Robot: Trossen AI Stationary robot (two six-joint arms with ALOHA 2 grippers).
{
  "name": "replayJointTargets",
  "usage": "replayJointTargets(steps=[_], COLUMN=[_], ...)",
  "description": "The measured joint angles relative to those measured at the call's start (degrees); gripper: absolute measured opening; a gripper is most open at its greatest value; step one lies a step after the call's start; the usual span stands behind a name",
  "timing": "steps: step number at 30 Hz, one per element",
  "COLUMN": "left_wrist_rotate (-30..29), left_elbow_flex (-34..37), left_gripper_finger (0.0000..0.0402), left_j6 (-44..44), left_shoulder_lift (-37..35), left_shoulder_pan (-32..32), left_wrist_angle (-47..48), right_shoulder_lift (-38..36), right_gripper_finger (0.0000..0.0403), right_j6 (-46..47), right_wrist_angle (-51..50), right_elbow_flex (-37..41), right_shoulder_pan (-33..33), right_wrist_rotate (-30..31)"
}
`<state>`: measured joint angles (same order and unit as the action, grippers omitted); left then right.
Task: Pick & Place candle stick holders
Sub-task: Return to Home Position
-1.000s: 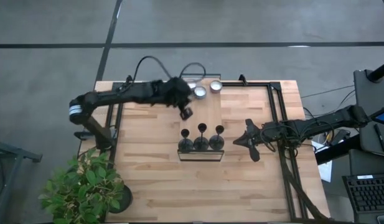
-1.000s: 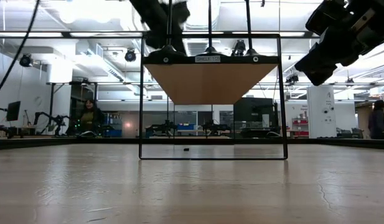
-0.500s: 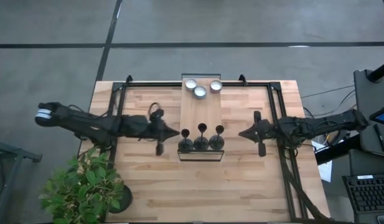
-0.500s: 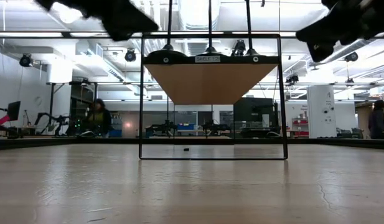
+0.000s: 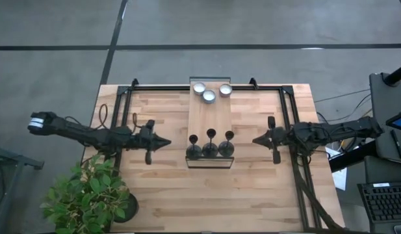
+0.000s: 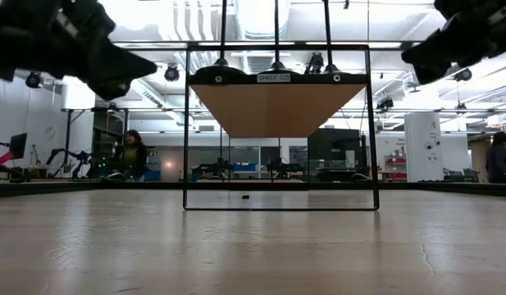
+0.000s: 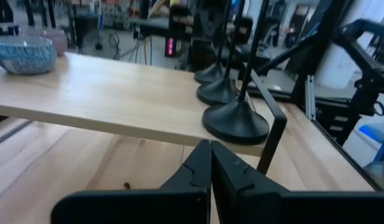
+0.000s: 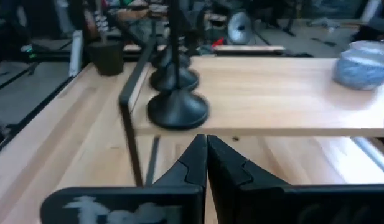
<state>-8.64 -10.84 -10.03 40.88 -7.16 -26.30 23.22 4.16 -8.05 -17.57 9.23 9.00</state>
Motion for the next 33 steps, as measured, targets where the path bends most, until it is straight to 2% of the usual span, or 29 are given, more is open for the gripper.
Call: replayJointTargets(steps=[6,10,15,20,23,33], left_wrist_rotate=[0.0,-0.1,-0.2,0.8,0.6,0.2], left_elbow_flex=[7.8,10.3,10.3,10.3,10.3,10.4], left_gripper_finger=[0.0,0.0,0.0,0.0,0.0,0.0], left_j6=[-0.3,-1.0,-1.0,0.7,1.4,2.6], left_shoulder_lift=[-4.9,-8.3,-11.2,-14.9,-16.6,-17.2], left_shoulder_pan=[0.0,0.0,0.0,0.0,0.0,0.0], left_wrist_angle=[-9.2,-8.7,-7.1,-6.9,-6.0,-0.3], right_shoulder_lift=[-0.6,-3.4,-9.2,-18.5,-23.2,-19.5], right_gripper_finger=[0.0008,0.0008,0.0008,0.0008,0.0008,0.0008], right_j6=[-1.0,-3.1,-3.8,-4.3,-3.0,5.5], right_wrist_angle=[8.1,11.7,10.1,1.6,0.5,-1.0], right_elbow_flex=[5.4,8.4,9.2,8.8,9.9,13.6], right_shoulder_pan=[0.0,-0.5,-1.0,-1.0,-1.0,-1.0], right_wrist_rotate=[-2.8,-2.8,-2.2,-3.1,-3.0,-1.5])
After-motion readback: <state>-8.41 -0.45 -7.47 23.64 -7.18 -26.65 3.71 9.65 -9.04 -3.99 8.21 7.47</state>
